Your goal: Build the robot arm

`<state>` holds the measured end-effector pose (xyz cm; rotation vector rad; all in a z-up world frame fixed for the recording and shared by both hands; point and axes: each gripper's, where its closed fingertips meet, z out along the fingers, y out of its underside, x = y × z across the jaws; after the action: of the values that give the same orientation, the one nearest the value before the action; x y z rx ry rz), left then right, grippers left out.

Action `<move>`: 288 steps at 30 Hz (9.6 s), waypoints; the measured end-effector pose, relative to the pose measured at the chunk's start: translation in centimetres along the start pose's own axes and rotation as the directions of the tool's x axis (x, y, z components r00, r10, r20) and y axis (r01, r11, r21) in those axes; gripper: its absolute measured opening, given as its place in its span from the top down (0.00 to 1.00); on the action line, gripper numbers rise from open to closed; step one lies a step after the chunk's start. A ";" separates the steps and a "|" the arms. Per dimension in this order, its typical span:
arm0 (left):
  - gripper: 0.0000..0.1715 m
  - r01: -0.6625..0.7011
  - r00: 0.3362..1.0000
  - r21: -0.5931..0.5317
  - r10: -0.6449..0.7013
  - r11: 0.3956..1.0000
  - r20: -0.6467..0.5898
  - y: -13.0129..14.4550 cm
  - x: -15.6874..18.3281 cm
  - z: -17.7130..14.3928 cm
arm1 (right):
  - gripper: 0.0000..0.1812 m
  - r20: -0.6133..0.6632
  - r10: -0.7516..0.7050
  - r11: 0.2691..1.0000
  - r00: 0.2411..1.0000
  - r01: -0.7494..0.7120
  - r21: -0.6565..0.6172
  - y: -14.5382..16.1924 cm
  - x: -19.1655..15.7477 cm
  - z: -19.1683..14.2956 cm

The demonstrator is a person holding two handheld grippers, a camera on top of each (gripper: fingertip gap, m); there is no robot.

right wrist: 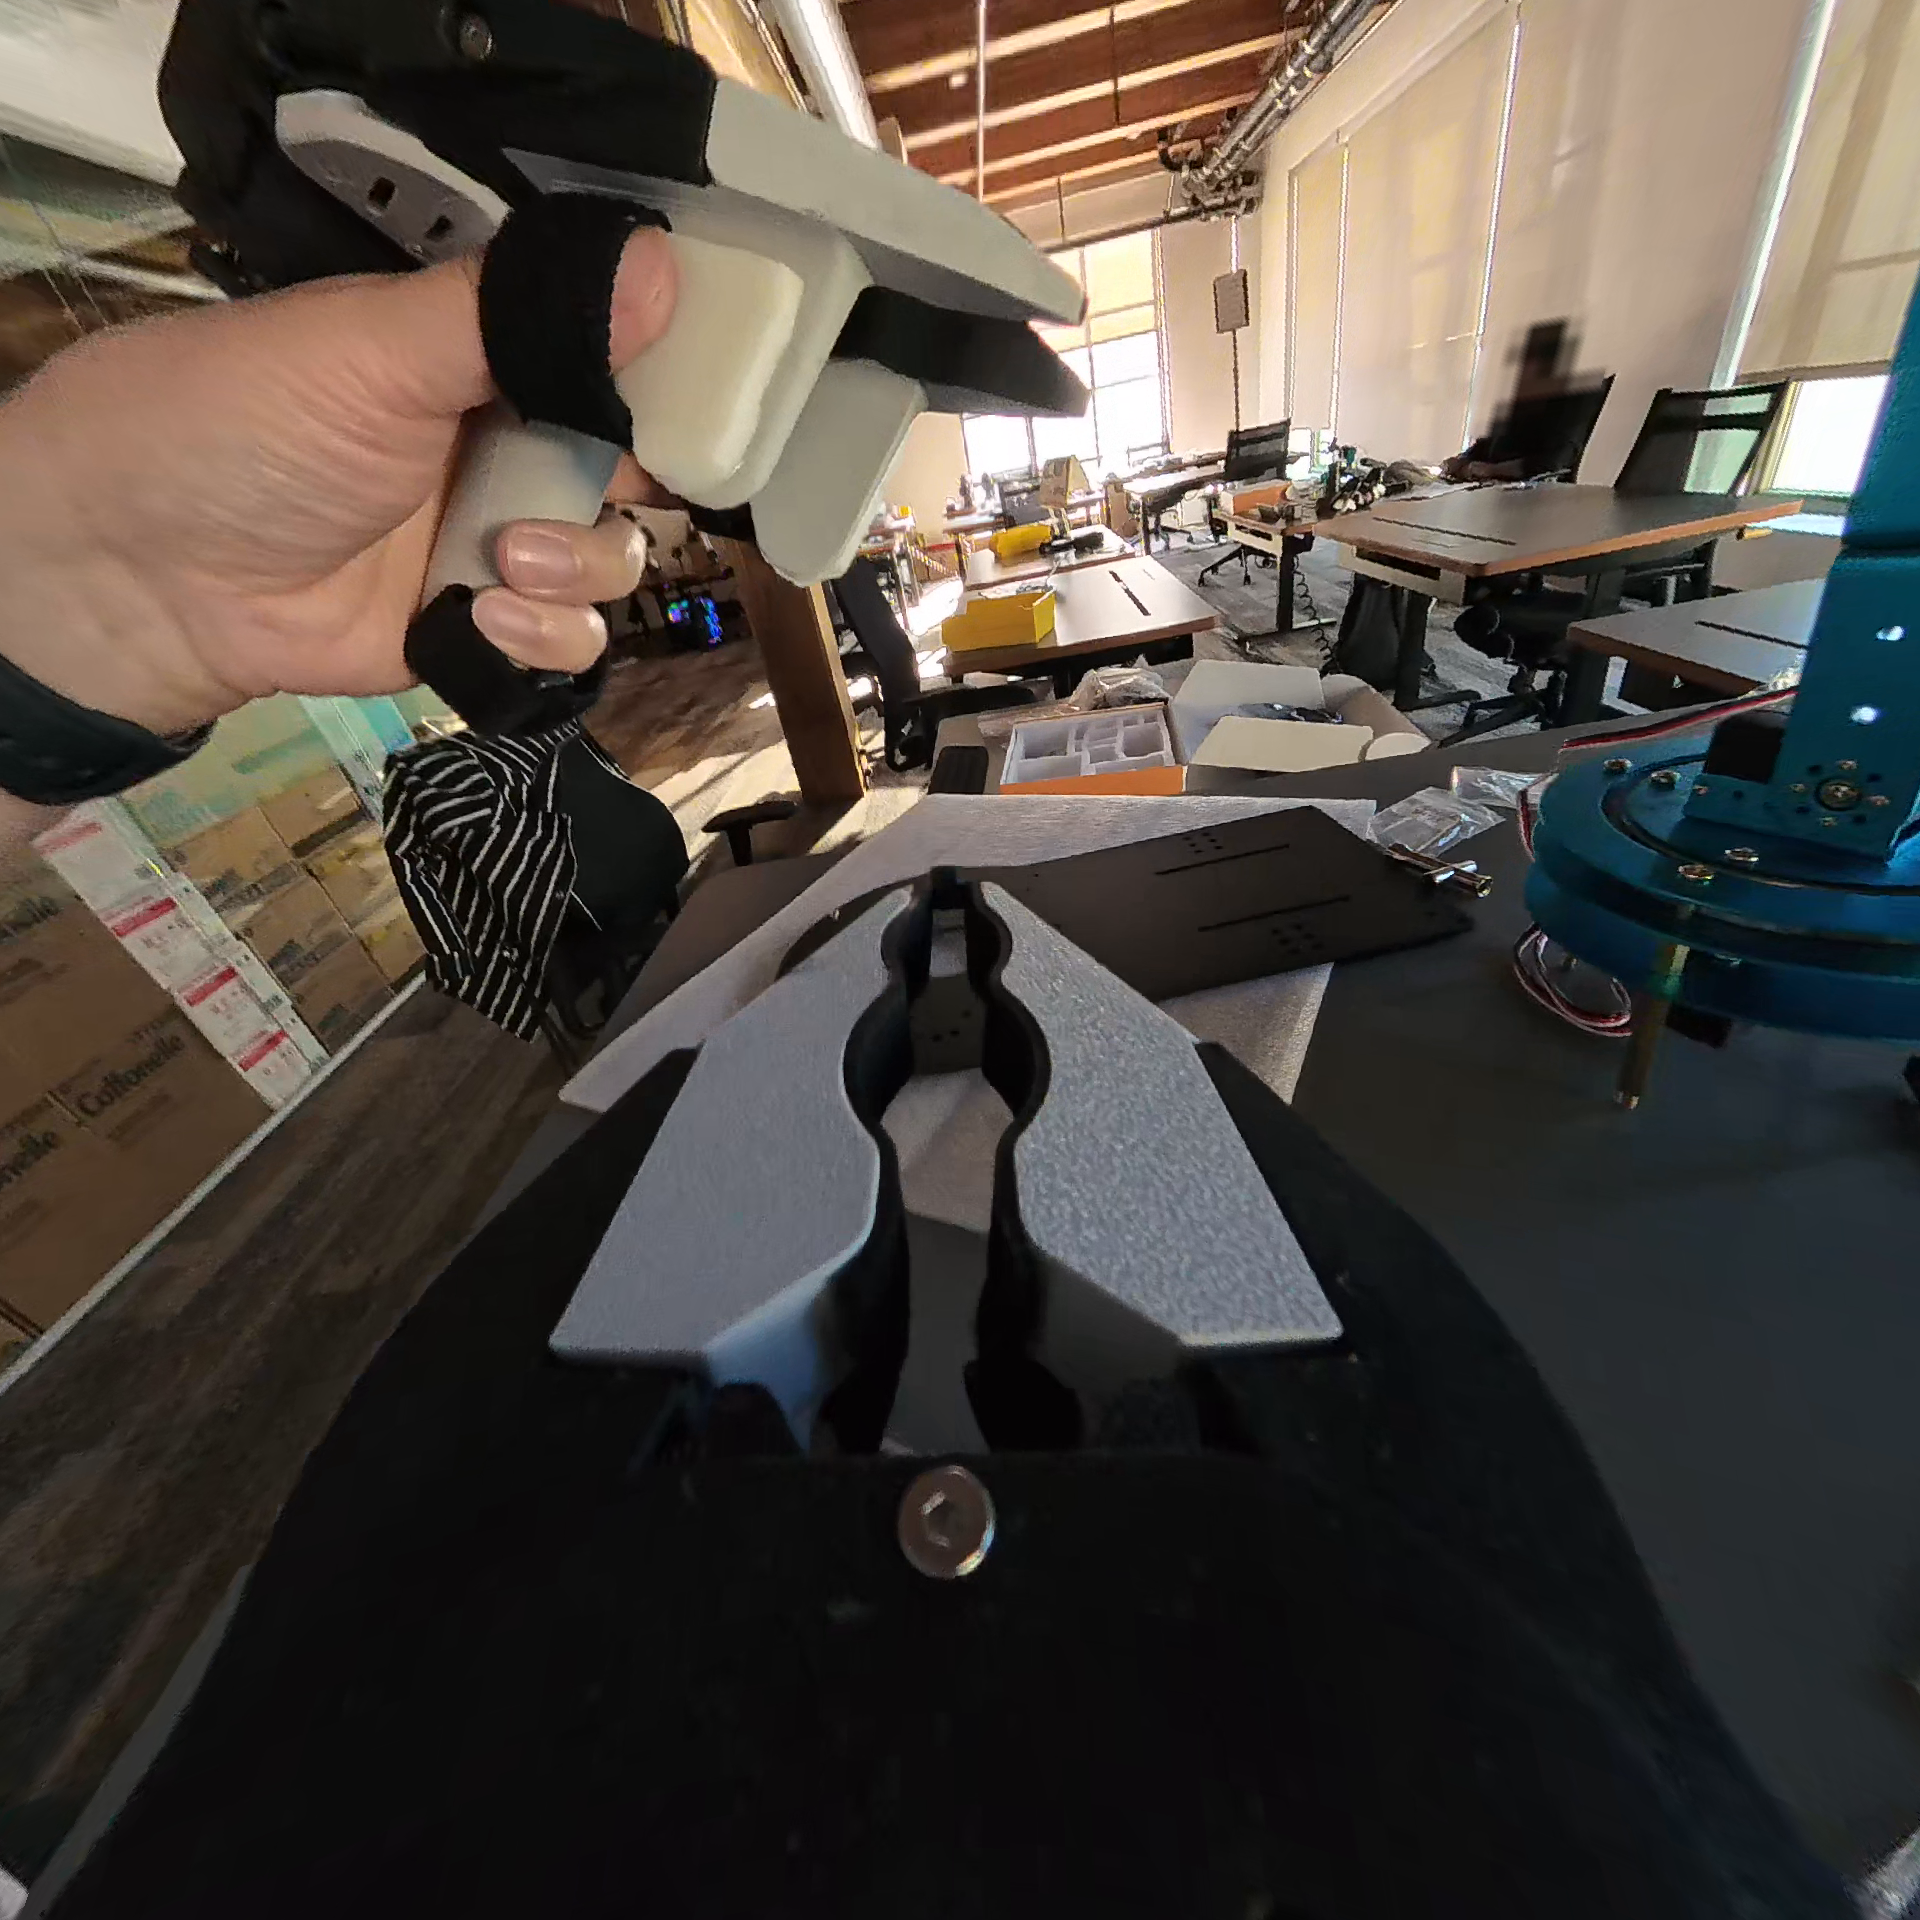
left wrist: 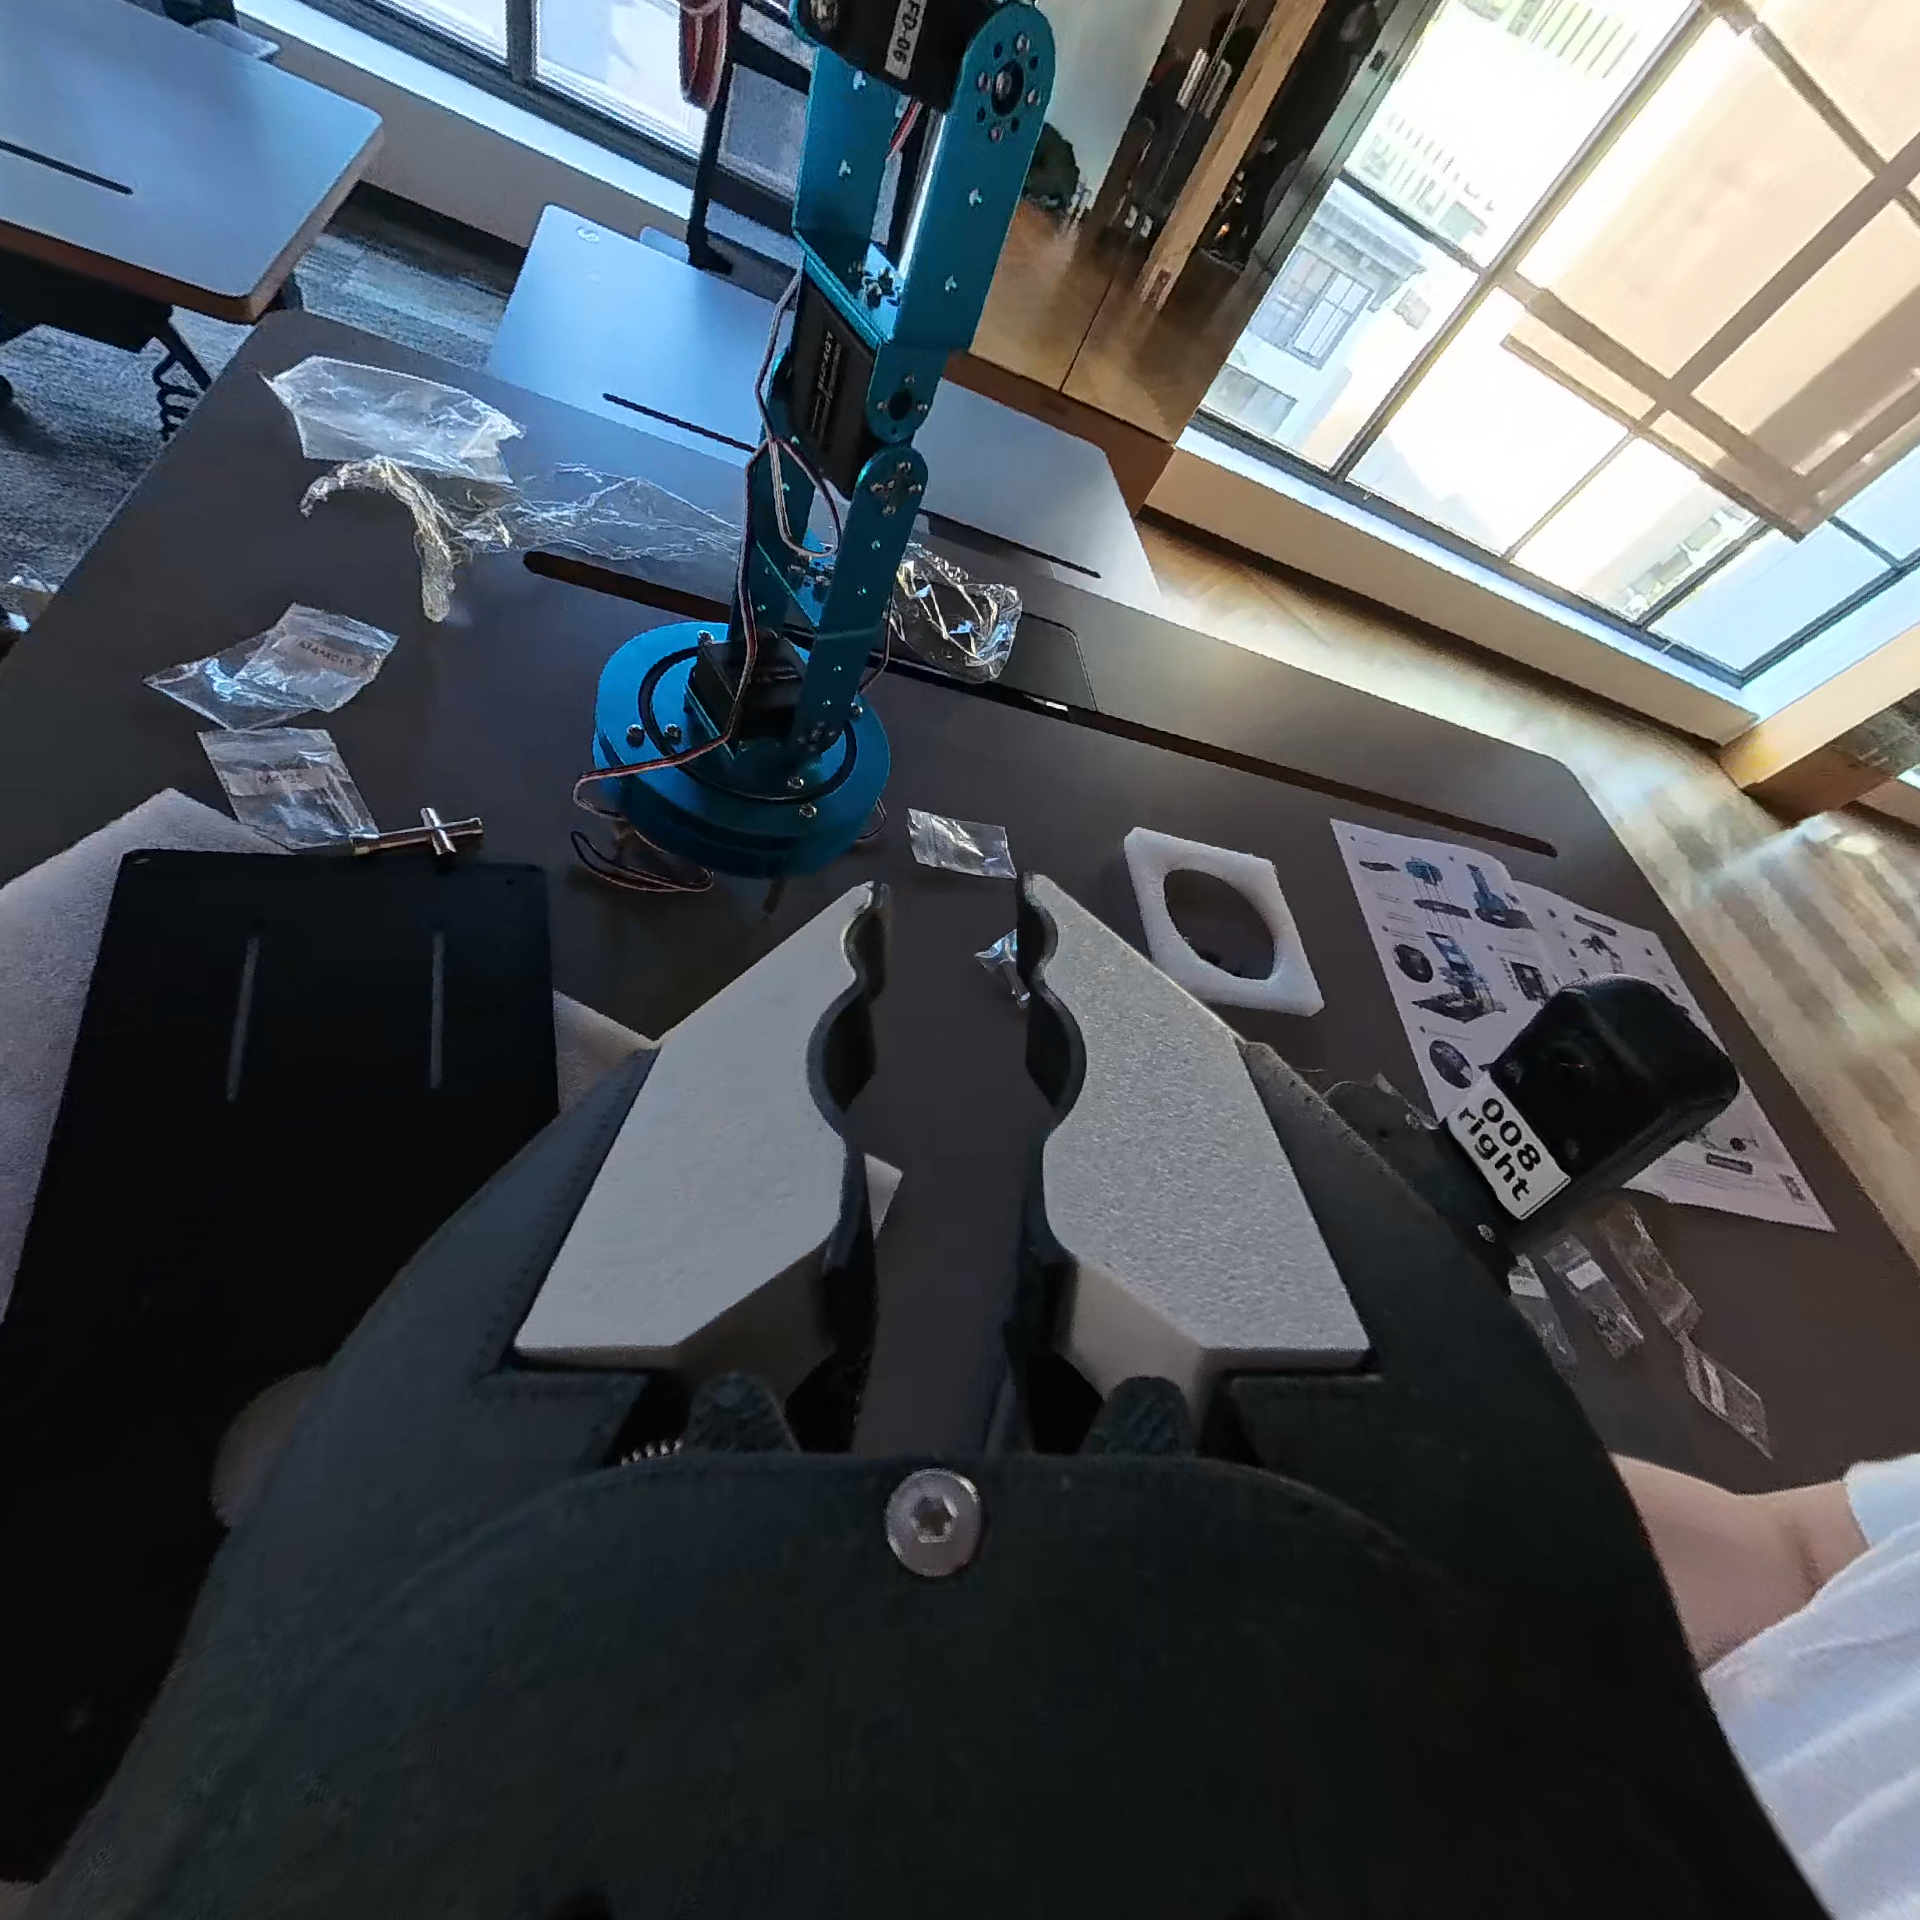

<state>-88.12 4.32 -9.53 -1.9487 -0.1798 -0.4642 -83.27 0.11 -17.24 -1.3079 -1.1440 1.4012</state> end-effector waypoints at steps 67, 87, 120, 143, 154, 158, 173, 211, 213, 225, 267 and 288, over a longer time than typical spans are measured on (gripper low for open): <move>0.94 -0.013 1.000 0.080 0.013 0.997 -0.001 0.0 0.4 4.0 | 0.98 -0.054 -0.005 1.000 0.999 0.005 -0.001 0.1 1.7 -0.4; 0.92 -0.081 0.995 0.188 0.069 0.979 0.066 0.8 -2.1 -6.2 | 0.98 -0.046 -0.144 0.986 0.989 0.140 -0.086 1.9 -0.3 0.9; 0.95 -0.398 0.885 -0.193 0.320 0.897 -0.337 18.0 -14.1 -13.3 | 0.97 -0.140 -0.251 0.690 0.958 0.076 -0.720 13.4 -5.2 8.3; 0.95 -0.287 0.949 -0.178 0.253 0.941 -0.190 18.2 -16.2 -15.9 | 0.94 -0.060 -0.179 0.701 0.982 0.084 -0.708 13.8 -4.6 7.3; 0.95 -0.270 0.956 -0.167 0.244 0.948 -0.161 18.0 -17.5 -16.6 | 0.98 -0.038 -0.143 0.691 0.989 0.072 -0.719 13.8 -4.2 7.8; 0.95 -0.256 0.958 -0.164 0.227 0.953 -0.177 18.4 -17.5 -16.2 | 1.00 0.001 -0.175 0.693 0.985 0.124 -0.711 13.0 -4.7 8.3; 0.95 -0.209 0.964 -0.151 0.177 0.966 -0.201 18.3 -18.4 -16.1 | 1.00 0.401 -0.741 0.157 0.538 0.720 -0.676 12.9 -4.3 8.9; 0.95 -0.186 0.965 -0.171 0.147 0.968 -0.217 18.7 -18.4 -16.0 | 0.98 0.147 -0.532 0.498 0.834 0.448 -0.743 13.4 -5.2 8.7; 0.96 -0.186 0.965 -0.173 0.147 0.967 -0.217 18.9 -18.4 -15.9 | 0.98 0.183 -0.571 0.436 0.801 0.484 -0.759 13.9 -5.1 8.6; 0.96 -0.166 0.969 -0.175 0.128 0.971 -0.211 19.2 -18.5 -16.1 | 0.96 0.092 -0.411 0.580 0.907 0.338 -0.741 13.9 -5.2 8.8; 0.78 -0.824 0.564 -0.206 0.799 0.528 -0.210 19.5 -13.3 -7.5 | 0.91 0.512 -0.796 0.148 0.322 0.924 -0.351 12.9 -4.0 10.4; 0.88 -0.825 0.556 -0.268 0.799 0.498 -0.228 19.8 -13.8 -7.1 | 0.90 0.481 -0.850 0.103 0.216 0.963 -0.251 12.7 -3.8 10.4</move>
<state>-95.82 -9.16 -29.35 -2.0842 0.9369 0.0995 -93.59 -6.63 -28.73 -0.3817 -2.0898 0.1945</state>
